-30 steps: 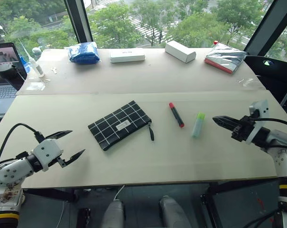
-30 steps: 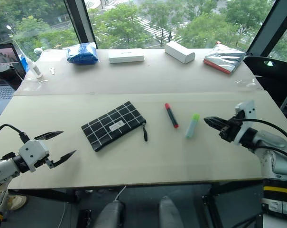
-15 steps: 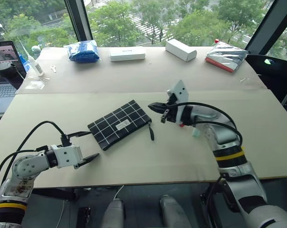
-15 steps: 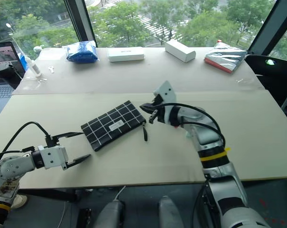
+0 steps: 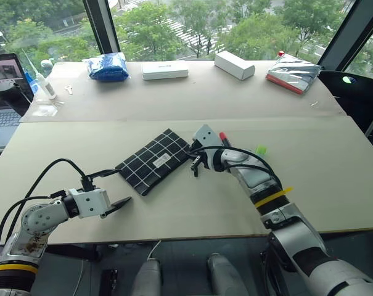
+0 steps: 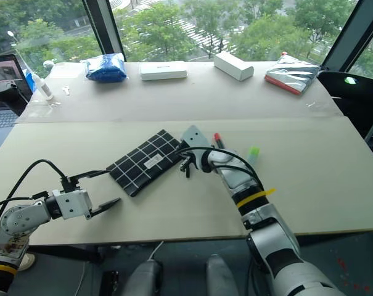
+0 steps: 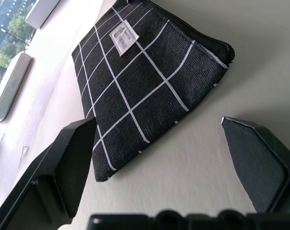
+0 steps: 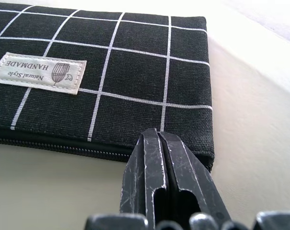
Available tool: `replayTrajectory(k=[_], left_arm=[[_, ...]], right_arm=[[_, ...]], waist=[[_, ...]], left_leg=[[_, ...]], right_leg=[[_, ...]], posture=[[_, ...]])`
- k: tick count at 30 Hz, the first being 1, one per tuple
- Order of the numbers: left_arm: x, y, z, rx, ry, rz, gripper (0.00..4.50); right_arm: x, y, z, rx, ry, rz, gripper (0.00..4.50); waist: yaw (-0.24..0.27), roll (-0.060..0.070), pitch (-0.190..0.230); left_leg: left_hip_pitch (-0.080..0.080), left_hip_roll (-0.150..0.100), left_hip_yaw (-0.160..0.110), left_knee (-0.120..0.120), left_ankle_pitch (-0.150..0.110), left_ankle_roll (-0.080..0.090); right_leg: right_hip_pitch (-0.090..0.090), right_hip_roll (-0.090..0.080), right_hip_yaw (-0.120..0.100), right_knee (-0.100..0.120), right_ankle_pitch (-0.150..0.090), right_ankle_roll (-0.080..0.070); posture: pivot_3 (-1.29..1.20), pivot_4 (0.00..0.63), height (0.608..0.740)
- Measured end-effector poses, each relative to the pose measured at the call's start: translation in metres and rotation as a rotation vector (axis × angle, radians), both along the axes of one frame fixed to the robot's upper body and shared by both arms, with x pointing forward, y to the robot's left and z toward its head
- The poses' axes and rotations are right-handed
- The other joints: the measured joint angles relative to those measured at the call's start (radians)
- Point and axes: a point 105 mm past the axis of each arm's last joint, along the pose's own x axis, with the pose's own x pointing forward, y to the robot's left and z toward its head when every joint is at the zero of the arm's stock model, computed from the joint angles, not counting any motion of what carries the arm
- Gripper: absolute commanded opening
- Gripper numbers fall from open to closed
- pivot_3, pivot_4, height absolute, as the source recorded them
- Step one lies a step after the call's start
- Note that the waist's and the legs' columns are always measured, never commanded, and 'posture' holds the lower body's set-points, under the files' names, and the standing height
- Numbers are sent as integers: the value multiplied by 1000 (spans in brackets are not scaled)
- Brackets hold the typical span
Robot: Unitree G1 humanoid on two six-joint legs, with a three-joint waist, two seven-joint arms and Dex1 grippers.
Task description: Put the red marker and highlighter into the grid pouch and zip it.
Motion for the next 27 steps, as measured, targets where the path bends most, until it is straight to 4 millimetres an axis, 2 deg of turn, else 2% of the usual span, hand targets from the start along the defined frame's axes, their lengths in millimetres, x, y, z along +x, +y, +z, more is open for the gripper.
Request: replayTrajectory(k=[5, 9, 12, 15, 18, 27], left_arm=[[1, 0, 0, -10, 1, 2, 4500], [1, 0, 0, -17, 1, 2, 4500], [1, -1, -1, -23, 2, 4, 4500], [0, -1, -2, -33, 5, 8, 4500], [-1, 0, -2, -43, 6, 15, 4500], [-4, 1, -4, -51, 10, 22, 4500]], right_arm=[[0, 6, 4, 42, 31, 15, 63], [0, 17, 19, 134, 72, 48, 63], [4, 21, 28, 142, 64, 48, 63], [11, 16, 22, 125, 77, 13, 63], [16, 8, 4, 66, 79, -19, 63], [21, 7, 0, 22, 18, -8, 63]], waist=[[-4, 0, 0], [-4, 0, 0], [-4, 0, 0], [-3, 0, 0], [-5, 0, 0], [-5, 0, -1]], left_leg=[[0, 0, 0, 0, 0, 0], [0, 0, 0, 0, 0, 0], [0, 0, 0, 0, 0, 0], [0, 0, 0, 0, 0, 0], [0, 0, 0, 0, 0, 0], [2, 0, 0, 0, 0, 0]], right_leg=[[-1, 0, 0, 1, 0, 0], [-2, 0, -1, 3, 0, 0], [-2, 0, -1, 4, 0, 0], [-2, 0, -1, 4, 0, 0], [-3, 0, -1, 4, 0, 0], [-1, 0, -1, 5, 0, 0]], posture=[[0, 150, 740], [0, 150, 740], [0, 150, 740], [0, 150, 740], [0, 150, 740], [0, 150, 740]])
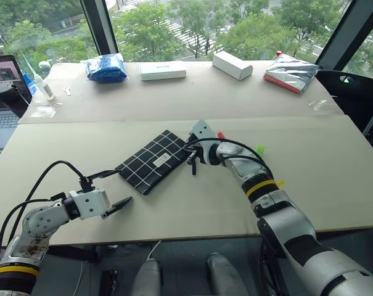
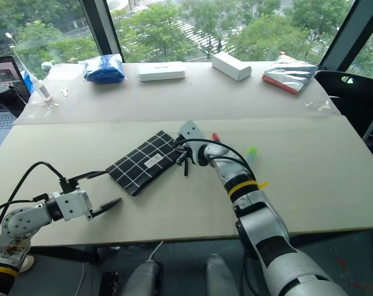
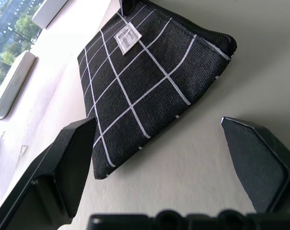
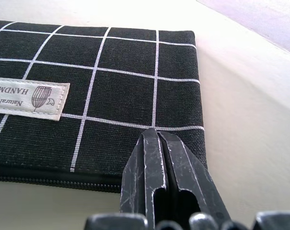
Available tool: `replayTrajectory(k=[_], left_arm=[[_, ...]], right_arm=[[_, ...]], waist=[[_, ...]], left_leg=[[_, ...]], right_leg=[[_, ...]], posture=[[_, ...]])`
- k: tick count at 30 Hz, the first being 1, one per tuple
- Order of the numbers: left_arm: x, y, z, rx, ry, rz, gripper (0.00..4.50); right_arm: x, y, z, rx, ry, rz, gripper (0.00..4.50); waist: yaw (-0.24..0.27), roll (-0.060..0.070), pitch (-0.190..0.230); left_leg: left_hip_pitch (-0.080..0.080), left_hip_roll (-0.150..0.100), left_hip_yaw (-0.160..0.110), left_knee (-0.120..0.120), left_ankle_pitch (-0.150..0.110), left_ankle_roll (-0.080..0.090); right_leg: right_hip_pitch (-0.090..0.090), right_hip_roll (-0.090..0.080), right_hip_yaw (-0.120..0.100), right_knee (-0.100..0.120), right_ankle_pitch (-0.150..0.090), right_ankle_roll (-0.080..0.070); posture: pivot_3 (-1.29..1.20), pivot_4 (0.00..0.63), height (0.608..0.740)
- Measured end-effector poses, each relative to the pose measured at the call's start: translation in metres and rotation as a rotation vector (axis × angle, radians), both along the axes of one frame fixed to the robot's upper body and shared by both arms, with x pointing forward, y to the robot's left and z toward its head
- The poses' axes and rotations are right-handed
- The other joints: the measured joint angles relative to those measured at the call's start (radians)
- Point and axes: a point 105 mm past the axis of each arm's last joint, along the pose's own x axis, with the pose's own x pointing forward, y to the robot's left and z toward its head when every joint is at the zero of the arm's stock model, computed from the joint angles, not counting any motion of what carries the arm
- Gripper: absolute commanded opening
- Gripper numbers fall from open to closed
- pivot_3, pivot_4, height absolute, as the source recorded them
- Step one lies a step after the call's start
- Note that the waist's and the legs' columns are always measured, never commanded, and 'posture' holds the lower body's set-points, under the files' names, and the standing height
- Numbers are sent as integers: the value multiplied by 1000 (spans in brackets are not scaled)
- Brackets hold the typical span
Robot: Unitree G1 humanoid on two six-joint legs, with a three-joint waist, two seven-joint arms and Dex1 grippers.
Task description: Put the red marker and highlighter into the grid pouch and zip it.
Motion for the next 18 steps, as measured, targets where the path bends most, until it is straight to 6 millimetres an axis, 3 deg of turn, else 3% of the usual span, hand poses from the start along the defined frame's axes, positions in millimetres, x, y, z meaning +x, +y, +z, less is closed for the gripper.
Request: replayTrajectory(k=[7, 12, 18], left_arm=[[4, -8, 1, -13, 8, -8, 4500], [4, -40, -3, -62, 12, -87, 4500], [13, -44, -1, -21, -34, -88, 4500]], right_arm=[[1, -1, -1, -5, -1, -4, 63], [1, -1, -1, -4, 0, -5, 63], [1, -2, -1, -4, 2, -9, 63]], waist=[[2, 0, -1], [2, 0, -1], [4, 0, -1]], left_leg=[[0, 0, 0, 0, 0, 0], [0, 0, 0, 0, 0, 0], [0, 0, 0, 1, 0, 0]], right_leg=[[1, 0, 0, 0, 0, 0], [1, 0, 0, 1, 0, 0], [1, 0, 0, 1, 0, 0]], posture=[[0, 150, 740], [0, 150, 740], [0, 150, 740]])
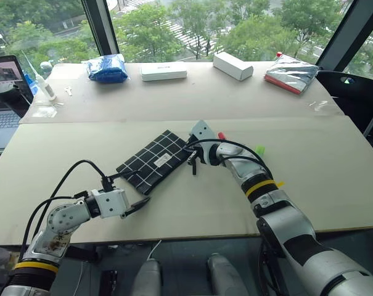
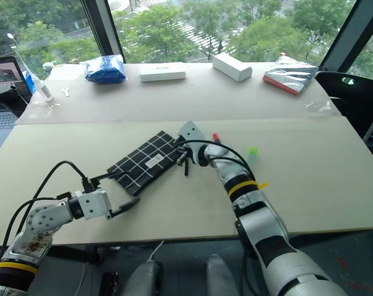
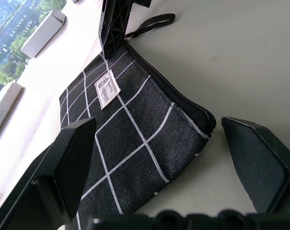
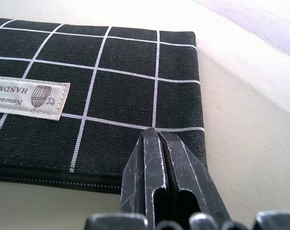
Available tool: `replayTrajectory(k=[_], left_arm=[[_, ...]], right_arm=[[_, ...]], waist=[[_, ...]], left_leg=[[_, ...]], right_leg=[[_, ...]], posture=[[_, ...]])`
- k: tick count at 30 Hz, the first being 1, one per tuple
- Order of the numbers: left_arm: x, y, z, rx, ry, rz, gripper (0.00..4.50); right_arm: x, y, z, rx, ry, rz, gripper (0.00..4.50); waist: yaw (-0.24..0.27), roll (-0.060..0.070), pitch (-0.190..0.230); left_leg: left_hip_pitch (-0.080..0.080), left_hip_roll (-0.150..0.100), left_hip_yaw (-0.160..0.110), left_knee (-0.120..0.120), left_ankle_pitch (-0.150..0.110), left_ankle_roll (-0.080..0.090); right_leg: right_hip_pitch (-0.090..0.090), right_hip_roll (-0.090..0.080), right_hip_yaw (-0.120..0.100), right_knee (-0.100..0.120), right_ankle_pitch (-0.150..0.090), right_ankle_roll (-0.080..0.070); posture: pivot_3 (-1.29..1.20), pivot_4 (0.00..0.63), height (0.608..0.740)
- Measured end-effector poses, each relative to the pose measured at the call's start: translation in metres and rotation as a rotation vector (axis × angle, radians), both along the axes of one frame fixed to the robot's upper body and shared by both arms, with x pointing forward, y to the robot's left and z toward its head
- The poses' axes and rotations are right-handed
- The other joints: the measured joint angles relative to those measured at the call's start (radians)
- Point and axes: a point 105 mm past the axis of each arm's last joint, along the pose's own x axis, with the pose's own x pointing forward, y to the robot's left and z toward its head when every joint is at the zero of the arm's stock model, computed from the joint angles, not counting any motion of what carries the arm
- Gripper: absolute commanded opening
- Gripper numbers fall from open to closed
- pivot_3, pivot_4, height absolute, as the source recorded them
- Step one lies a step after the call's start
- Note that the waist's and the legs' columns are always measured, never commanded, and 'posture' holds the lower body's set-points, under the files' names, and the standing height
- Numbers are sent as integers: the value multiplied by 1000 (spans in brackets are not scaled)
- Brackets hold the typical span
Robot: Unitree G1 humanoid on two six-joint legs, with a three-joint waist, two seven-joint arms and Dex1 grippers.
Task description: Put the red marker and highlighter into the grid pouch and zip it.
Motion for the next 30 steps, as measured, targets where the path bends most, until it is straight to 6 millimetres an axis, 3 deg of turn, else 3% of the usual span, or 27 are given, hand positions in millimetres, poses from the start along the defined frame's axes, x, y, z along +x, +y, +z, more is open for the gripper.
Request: replayTrajectory(k=[11, 20, 23, 30], left_arm=[[22, -15, 6, 76, -142, -34, 4500], [25, -30, 5, 57, -144, -56, 4500], [24, -32, 4, 61, -133, -57, 3794], [20, -34, -2, 64, -95, -70, 1140]], right_arm=[[0, -1, 0, 2, 2, -4, 63], [0, 0, 0, 4, 1, -4, 63], [0, 0, 0, 5, 2, -4, 0], [1, 0, 0, 5, 5, -6, 0]], waist=[[2, 0, 0], [0, 0, 0], [0, 0, 0], [0, 0, 0]], left_leg=[[0, 0, 0, 0, 0, 0], [0, 0, 0, 0, 0, 0], [0, 0, 0, 0, 0, 0], [0, 0, 0, 0, 0, 0]], right_leg=[[0, 0, 0, 0, 0, 0], [0, 0, 0, 1, 0, 0], [0, 0, 0, 1, 0, 0], [0, 0, 0, 1, 0, 0]], posture=[[0, 150, 740], [0, 150, 740], [0, 150, 740], [0, 150, 740]])
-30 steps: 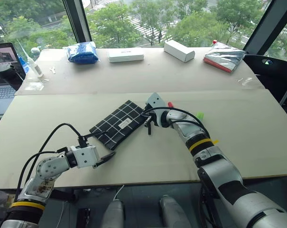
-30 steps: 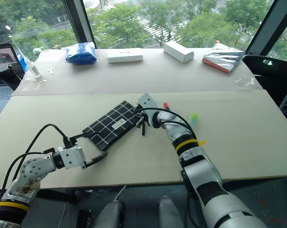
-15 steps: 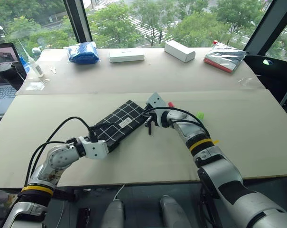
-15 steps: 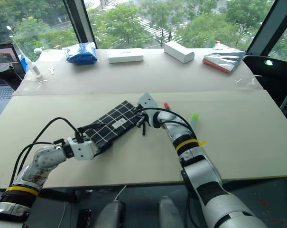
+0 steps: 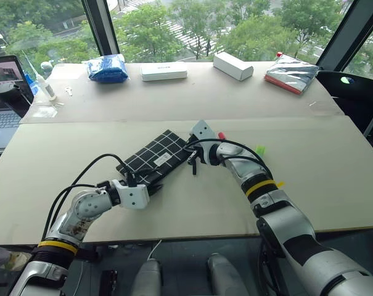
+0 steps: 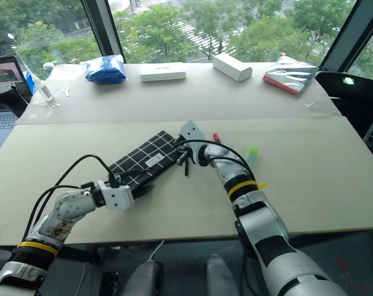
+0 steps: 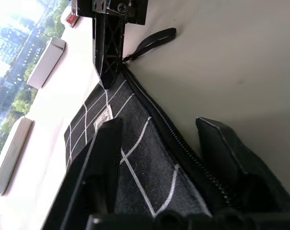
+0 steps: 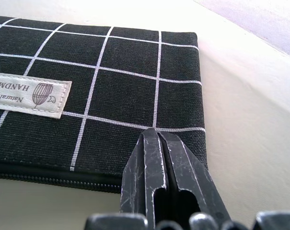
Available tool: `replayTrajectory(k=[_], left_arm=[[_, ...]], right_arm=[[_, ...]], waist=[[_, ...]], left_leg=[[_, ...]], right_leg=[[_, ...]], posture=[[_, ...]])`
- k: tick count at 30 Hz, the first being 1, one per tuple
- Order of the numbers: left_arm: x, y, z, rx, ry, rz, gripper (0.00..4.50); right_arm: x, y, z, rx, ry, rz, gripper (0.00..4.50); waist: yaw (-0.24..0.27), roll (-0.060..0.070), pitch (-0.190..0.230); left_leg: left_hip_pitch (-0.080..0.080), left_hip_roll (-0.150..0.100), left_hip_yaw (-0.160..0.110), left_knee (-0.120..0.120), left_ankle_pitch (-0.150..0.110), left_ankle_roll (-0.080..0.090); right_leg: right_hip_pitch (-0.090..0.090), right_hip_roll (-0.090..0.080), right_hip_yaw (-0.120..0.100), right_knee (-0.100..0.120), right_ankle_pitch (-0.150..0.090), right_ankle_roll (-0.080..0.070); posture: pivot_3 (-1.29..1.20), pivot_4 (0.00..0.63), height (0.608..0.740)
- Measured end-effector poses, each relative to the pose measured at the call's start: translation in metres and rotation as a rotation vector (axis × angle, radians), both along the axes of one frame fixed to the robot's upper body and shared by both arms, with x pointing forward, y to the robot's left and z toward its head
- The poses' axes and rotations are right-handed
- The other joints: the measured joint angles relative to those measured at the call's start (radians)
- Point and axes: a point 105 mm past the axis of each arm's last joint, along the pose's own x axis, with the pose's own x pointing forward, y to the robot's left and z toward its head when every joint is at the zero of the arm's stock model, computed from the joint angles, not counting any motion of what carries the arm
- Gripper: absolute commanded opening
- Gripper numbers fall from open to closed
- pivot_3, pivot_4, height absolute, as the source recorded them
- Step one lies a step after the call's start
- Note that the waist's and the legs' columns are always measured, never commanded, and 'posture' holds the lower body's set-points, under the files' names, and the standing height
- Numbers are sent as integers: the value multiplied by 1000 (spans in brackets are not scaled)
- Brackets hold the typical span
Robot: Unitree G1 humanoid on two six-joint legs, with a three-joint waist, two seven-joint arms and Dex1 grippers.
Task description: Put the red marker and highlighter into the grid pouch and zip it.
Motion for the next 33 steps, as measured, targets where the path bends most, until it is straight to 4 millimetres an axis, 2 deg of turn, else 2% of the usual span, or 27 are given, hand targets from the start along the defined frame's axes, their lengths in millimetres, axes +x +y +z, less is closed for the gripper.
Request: replayTrajectory(k=[3, 7, 12, 15, 20, 21, 23, 26, 28, 29, 31, 32, 33], left_arm=[[-1, -3, 6, -13, -7, -9, 45], [-2, -4, 6, -23, 7, 4, 45], [-1, -6, 7, -36, 20, 26, 0], [1, -6, 6, -46, 37, 47, 0], [2, -3, 7, -55, 42, 64, 0], [2, -2, 8, -66, 41, 68, 0], [4, 2, 10, -95, 50, 94, 0], [5, 3, 17, -185, 63, 122, 0], [5, -3, 27, -277, 66, 119, 0], [5, -4, 30, -300, 64, 116, 0], [5, -6, 38, -358, 66, 116, 0], [5, -7, 41, -390, 69, 116, 0], [4, -8, 44, -425, 77, 113, 0]], right_arm=[[0, 0, 0, -1, 1, -1, 0], [1, 0, 0, 0, -1, 2, 0], [-1, 4, 0, 7, -4, 20, 1465], [-2, 7, 0, 27, 10, 36, 2574], [-7, 6, 9, 200, 113, 64, 4275], [-6, 4, 13, 245, 133, 54, 4392], [-1, -16, 30, 375, 179, 5, 4392], [-2, -43, 71, 542, 180, 16, 4392], [-5, -63, 105, 571, 102, 27, 4392], [-7, -70, 114, 564, 70, 25, 4392], [-8, -80, 118, 519, 23, -4, 4392], [-9, -84, 111, 487, 23, -31, 4392], [-8, -88, 91, 413, 39, -79, 4392]], waist=[[0, 0, 0], [-1, 0, 0], [-2, 0, 0], [-2, 0, 0], [-4, 0, 0], [-3, 0, 0], [0, 0, 1], [2, 1, 2], [2, 1, 2], [0, 1, 2], [-4, 1, 2], [-5, 1, 1], [-6, 0, 1]], left_leg=[[0, 0, 0, 0, 0, 0], [0, 0, 0, 0, 0, 0], [0, 0, 0, 0, 0, 0], [0, 0, 0, 0, 0, 0], [-1, 0, 0, 0, 0, 0], [-2, 0, 0, 0, 0, 0], [-2, 0, 0, 0, 0, 0], [-5, 0, 0, 1, 0, 0], [-4, 0, 0, 0, 0, 0], [-4, 0, 0, 0, 0, 0], [-3, 0, 0, -1, 0, 0], [-2, 1, 0, -1, 0, 0], [-2, 0, 0, -1, 0, 0]], right_leg=[[0, 0, 0, 0, 0, 0], [0, 0, 0, 0, 0, 0], [0, 0, 0, 0, 0, 0], [0, 0, 0, 0, 0, 0], [-2, 0, 0, 0, 0, 0], [-2, 0, 0, 0, 0, 0], [-2, 0, 0, 0, 0, 0], [-3, 0, 0, -1, 0, 0], [-3, 0, 0, -1, 0, 0], [-2, 0, -1, -1, 0, 0], [-2, 0, 0, -2, 0, 0], [-2, 0, 0, -2, 0, 0], [-2, 0, 0, -2, 0, 0]], posture=[[0, 150, 740], [0, 150, 740], [0, 150, 740], [0, 150, 740], [0, 150, 740], [0, 150, 740], [0, 150, 740], [0, 150, 740], [0, 150, 740], [0, 150, 740], [0, 150, 740], [0, 150, 740], [0, 150, 740]])
